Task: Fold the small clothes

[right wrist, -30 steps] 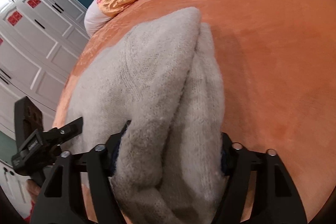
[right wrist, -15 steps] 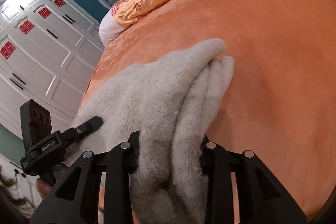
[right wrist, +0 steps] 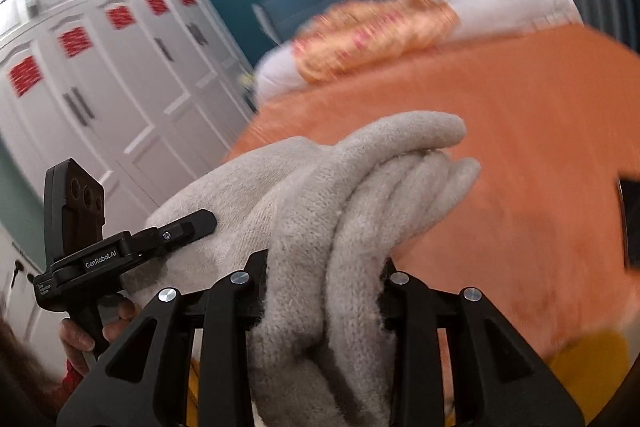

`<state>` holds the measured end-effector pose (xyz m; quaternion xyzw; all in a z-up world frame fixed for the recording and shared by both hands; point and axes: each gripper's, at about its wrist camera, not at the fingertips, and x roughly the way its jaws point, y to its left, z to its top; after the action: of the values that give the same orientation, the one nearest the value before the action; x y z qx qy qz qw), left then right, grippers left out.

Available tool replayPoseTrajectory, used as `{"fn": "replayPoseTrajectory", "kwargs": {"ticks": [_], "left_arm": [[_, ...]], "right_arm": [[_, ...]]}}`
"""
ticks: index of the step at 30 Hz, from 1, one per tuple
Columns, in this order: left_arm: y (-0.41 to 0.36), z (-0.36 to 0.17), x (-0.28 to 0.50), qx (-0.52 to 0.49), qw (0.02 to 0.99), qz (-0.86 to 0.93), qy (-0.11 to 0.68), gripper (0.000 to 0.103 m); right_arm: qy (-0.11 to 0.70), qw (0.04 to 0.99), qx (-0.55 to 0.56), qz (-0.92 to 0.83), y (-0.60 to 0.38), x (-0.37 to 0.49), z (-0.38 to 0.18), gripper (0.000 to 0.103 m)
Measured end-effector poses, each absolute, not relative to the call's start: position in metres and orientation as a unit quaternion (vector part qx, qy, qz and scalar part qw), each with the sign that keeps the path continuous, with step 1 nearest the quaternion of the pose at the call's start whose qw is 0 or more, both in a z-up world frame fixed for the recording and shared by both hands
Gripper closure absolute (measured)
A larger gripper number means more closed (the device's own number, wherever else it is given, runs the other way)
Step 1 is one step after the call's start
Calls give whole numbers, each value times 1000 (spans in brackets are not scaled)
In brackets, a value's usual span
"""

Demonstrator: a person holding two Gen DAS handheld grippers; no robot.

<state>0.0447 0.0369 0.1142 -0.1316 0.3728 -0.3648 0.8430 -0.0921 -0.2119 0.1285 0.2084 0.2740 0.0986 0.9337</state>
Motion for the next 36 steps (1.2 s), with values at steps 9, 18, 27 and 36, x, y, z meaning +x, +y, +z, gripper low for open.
{"fn": "replayPoseTrajectory", "kwargs": {"ticks": [9, 18, 27, 36], "left_arm": [[63, 63, 126, -121, 881, -275, 367, 40], [87, -32, 152, -155, 857, -218, 441, 49], [82, -61, 184, -200, 822, -207, 492, 28], [73, -30, 192, -183, 847, -260, 426, 72]], "right_arm": [[318, 913, 243, 82, -218, 23, 47, 55], [405, 875, 264, 17, -228, 20, -36, 57], [456, 837, 300, 52, -230, 91, -86, 38], [363, 893, 249, 89, -201, 89, -32, 74]]}}
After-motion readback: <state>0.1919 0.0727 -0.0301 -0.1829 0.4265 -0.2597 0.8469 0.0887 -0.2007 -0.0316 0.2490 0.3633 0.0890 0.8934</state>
